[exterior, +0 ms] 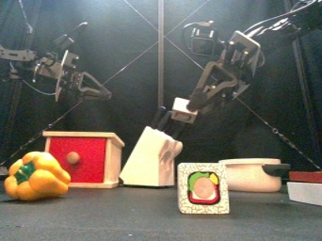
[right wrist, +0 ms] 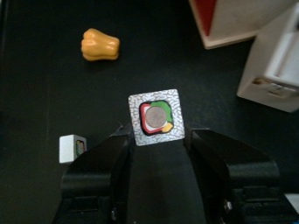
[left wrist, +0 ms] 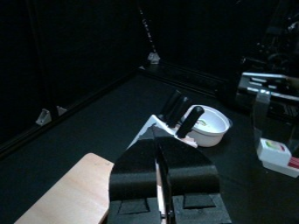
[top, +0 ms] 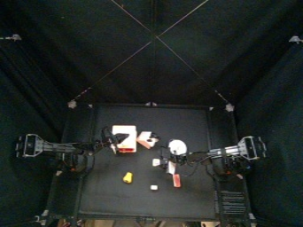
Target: Put sushi piece in pot
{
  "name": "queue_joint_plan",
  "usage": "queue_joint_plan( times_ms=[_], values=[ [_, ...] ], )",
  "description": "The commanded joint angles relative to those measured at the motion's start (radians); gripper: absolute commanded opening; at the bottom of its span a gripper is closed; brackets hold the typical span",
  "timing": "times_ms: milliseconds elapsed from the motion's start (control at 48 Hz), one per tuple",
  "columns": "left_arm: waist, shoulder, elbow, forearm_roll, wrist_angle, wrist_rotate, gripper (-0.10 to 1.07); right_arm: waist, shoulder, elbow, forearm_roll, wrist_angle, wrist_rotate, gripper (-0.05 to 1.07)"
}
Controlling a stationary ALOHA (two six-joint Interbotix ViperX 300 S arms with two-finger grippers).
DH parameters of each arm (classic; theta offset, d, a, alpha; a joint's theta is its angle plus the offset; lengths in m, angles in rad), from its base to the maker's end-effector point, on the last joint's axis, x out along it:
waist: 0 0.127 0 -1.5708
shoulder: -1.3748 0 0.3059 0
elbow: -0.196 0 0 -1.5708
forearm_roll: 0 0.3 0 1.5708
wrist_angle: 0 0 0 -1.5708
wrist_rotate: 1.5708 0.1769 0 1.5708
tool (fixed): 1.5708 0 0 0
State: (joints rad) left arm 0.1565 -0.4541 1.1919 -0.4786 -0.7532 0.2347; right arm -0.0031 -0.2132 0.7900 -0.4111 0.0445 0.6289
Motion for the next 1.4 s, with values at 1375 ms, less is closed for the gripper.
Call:
queue_joint_plan(
  times_ms=[1375],
  values=[
    [0.0,-0.003,-0.006,0.003,-0.005,0.0,0.22,-0.31,-0.318,0.469,0.206,-0.285,0.003,0.89]
  ],
)
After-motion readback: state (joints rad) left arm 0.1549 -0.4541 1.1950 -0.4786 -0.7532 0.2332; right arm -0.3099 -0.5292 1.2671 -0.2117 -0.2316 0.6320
